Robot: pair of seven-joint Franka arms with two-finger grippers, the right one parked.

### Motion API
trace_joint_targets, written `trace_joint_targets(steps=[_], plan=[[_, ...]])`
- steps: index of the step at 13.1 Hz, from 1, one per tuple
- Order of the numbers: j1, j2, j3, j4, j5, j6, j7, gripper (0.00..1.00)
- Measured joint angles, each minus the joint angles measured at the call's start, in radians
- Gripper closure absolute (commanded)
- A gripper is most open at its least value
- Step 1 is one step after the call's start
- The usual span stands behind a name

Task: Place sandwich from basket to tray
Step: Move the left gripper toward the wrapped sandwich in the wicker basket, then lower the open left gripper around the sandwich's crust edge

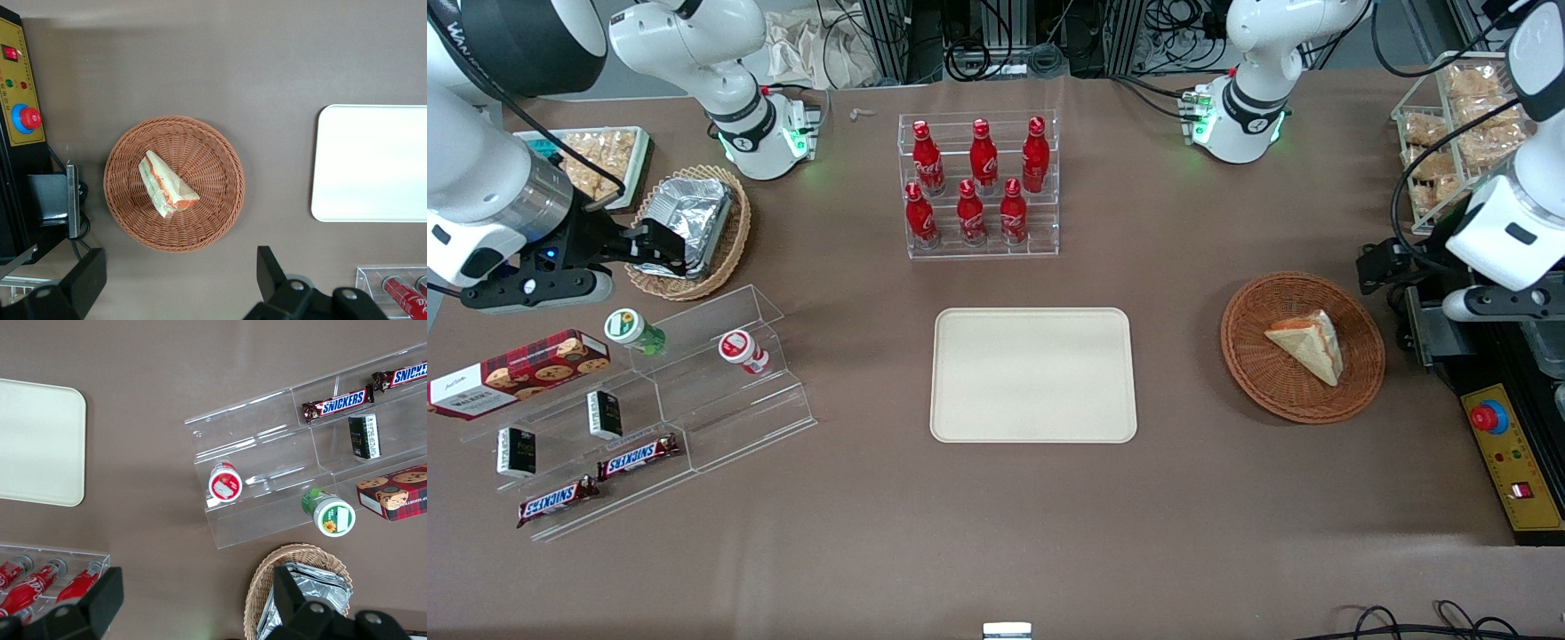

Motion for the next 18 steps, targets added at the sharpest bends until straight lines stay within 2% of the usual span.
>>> trace_joint_targets(steps=[6,8,10,14,18], plan=[[0.001,0.025,0.002,-0.002,0.001,-0.017,0.002,0.0],[0.002,0.025,0.017,-0.044,0.001,0.012,-0.01,0.01],[0.008,-0.007,0.038,-0.168,0.001,0.173,-0.076,0.01],[0.012,-0.161,0.041,-0.548,0.0,0.454,-0.336,0.01],[0.014,-0.184,0.049,-0.673,-0.001,0.546,-0.574,0.01]])
